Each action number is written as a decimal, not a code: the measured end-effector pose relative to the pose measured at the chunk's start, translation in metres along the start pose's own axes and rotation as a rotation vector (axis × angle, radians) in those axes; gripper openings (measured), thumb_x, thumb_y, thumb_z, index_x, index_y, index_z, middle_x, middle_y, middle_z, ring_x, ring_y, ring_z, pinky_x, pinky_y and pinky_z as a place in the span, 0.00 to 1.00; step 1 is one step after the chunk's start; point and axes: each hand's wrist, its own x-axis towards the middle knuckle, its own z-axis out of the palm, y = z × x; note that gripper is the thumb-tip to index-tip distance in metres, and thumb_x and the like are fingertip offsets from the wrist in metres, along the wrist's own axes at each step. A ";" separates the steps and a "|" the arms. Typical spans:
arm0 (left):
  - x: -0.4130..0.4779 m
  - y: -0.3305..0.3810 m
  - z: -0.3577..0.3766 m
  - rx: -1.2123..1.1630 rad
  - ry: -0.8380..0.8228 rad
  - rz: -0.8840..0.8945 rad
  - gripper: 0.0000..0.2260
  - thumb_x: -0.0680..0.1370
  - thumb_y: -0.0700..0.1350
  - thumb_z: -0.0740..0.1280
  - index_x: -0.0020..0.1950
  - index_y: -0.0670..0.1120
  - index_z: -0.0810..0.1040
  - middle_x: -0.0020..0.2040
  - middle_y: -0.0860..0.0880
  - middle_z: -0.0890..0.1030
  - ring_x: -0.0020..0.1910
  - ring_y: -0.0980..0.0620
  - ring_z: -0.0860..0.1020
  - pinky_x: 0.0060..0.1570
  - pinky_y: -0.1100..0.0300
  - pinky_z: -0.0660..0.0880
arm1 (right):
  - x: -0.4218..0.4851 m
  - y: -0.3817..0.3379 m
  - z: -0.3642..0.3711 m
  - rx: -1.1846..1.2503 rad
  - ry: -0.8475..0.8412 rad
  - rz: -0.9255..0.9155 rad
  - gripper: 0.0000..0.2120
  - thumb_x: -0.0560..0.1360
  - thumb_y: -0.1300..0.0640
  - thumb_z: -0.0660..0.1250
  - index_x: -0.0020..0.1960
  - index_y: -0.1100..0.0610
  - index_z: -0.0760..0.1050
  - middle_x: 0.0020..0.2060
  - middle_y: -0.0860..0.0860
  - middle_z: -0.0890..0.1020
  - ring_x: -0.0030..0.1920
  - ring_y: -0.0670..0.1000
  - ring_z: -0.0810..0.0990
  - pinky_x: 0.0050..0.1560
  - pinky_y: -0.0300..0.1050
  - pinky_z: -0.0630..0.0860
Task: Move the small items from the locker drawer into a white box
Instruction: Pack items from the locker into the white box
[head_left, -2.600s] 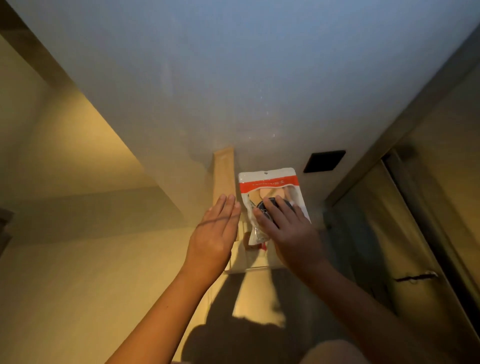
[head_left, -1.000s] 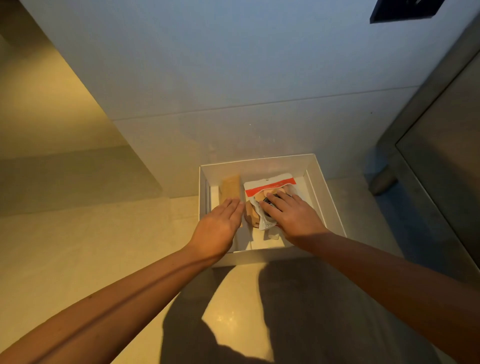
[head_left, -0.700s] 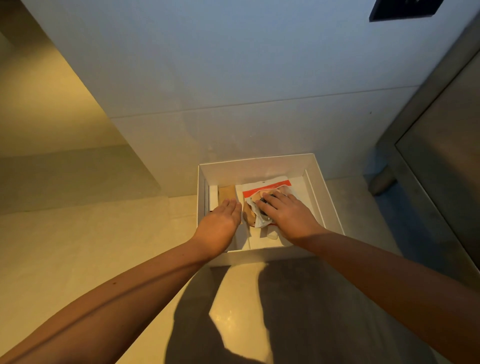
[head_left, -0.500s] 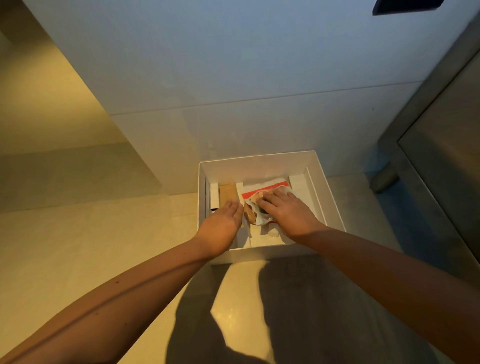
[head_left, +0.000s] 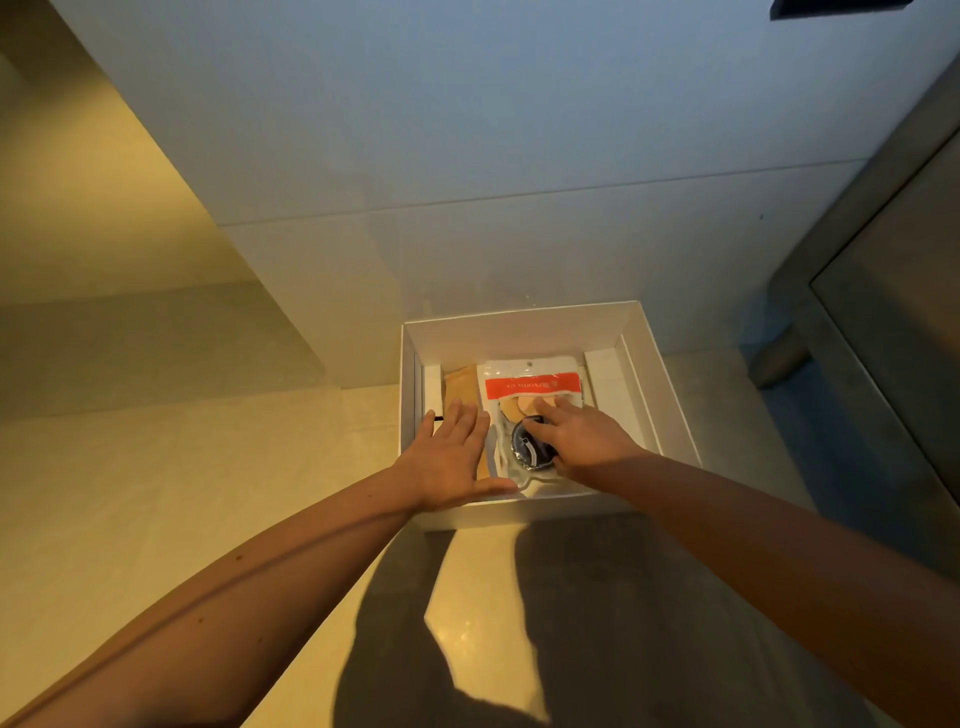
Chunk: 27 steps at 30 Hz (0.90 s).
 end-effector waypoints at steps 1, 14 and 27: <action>0.001 0.000 0.000 0.001 -0.013 0.001 0.44 0.72 0.71 0.49 0.75 0.43 0.37 0.75 0.42 0.37 0.73 0.44 0.35 0.69 0.43 0.39 | 0.001 0.000 0.001 0.000 -0.027 0.004 0.29 0.77 0.52 0.62 0.74 0.50 0.55 0.75 0.52 0.54 0.72 0.58 0.55 0.68 0.52 0.61; 0.008 0.000 0.007 -0.016 0.076 -0.026 0.42 0.68 0.72 0.39 0.74 0.48 0.34 0.73 0.45 0.33 0.71 0.46 0.31 0.67 0.46 0.33 | 0.005 0.005 0.012 -0.054 -0.129 -0.012 0.32 0.76 0.44 0.61 0.75 0.50 0.50 0.75 0.55 0.51 0.73 0.60 0.50 0.70 0.60 0.51; -0.034 -0.009 -0.048 0.217 0.591 0.056 0.25 0.67 0.45 0.74 0.62 0.37 0.76 0.63 0.36 0.74 0.62 0.36 0.73 0.57 0.40 0.70 | -0.003 0.003 -0.039 -0.008 0.245 0.102 0.23 0.78 0.49 0.59 0.71 0.52 0.62 0.73 0.54 0.59 0.73 0.58 0.55 0.70 0.61 0.48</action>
